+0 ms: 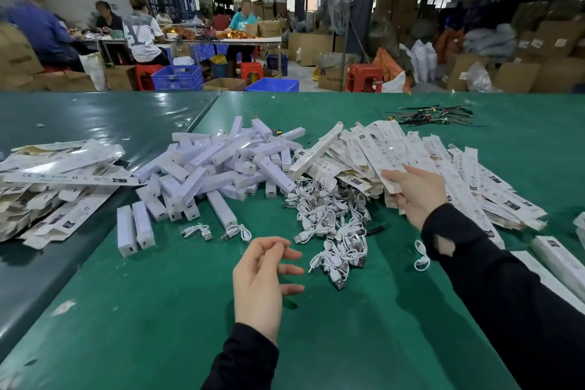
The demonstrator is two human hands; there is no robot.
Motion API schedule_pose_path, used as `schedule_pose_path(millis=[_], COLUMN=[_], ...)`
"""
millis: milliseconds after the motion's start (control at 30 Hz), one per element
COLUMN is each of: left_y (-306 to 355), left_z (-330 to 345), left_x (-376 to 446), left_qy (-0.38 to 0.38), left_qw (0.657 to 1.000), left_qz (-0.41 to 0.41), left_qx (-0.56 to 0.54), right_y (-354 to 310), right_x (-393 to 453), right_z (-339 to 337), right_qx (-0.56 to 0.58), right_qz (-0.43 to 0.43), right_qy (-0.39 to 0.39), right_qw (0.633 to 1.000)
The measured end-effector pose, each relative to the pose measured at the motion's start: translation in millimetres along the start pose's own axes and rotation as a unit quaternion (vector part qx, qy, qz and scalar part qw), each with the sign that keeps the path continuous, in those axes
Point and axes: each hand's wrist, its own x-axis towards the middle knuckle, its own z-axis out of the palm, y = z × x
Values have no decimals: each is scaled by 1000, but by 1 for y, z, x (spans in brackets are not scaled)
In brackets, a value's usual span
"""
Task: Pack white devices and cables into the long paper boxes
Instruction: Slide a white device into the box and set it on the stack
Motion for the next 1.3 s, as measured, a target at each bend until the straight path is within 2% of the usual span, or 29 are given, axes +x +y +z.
schedule_pose_path(millis=[67, 100, 167, 233, 300, 333, 367, 400, 533, 633, 733, 867, 933, 1000, 1100, 1300], left_y=[0, -1, -2, -1, 2, 3, 3, 3, 1, 1, -4, -11, -13, -14, -12, -9], left_z=[1, 1, 3, 3, 4, 4, 3, 3, 1, 3, 7, 12, 13, 14, 16, 14], left_x=[0, 1, 2, 3, 3, 3, 3, 2, 1, -2, -10, -19, -22, -22, -22, -16], left_qy=[2, 1, -3, -13, -23, -28, -33, -40, -85, -149, -215, -272, -287, -288, -273, -262], left_qw=[1000, 1000, 1000, 999, 998, 998, 998, 998, 996, 988, 975, 957, 950, 949, 956, 964], left_qz=[1, 6, 13, 6, -3, -2, -2, -5, -23, -26, -33, -19, -11, -9, -9, -23], left_qx=[-13, -15, -15, -33, -61, -62, -57, -52, -28, 4, 47, 100, 124, 130, 103, 40], right_y=[7, 12, 25, 42, 59, 66, 73, 76, 68, 61, 61, 60, 59, 57, 54, 56], right_x=[-24, -44, -87, -122, -144, -152, -156, -158, -152, -143, -140, -138, -135, -132, -129, -130], right_z=[-4, -5, -8, -12, -14, -15, -17, -19, -27, -30, -29, -27, -26, -26, -28, -29], right_qx=[-6, -24, -91, -177, -274, -319, -346, -352, -242, -131, -81, -60, -62, -15, 46, 76], right_qz=[-85, -138, -249, -356, -452, -479, -485, -473, -384, -287, -205, -139, -107, -71, -27, 11], right_qy=[13, -4, -89, -153, -183, -198, -210, -220, -281, -251, -226, -212, -205, -218, -247, -281], right_qw=[996, 990, 960, 905, 829, 794, 775, 777, 846, 915, 949, 966, 971, 973, 968, 957])
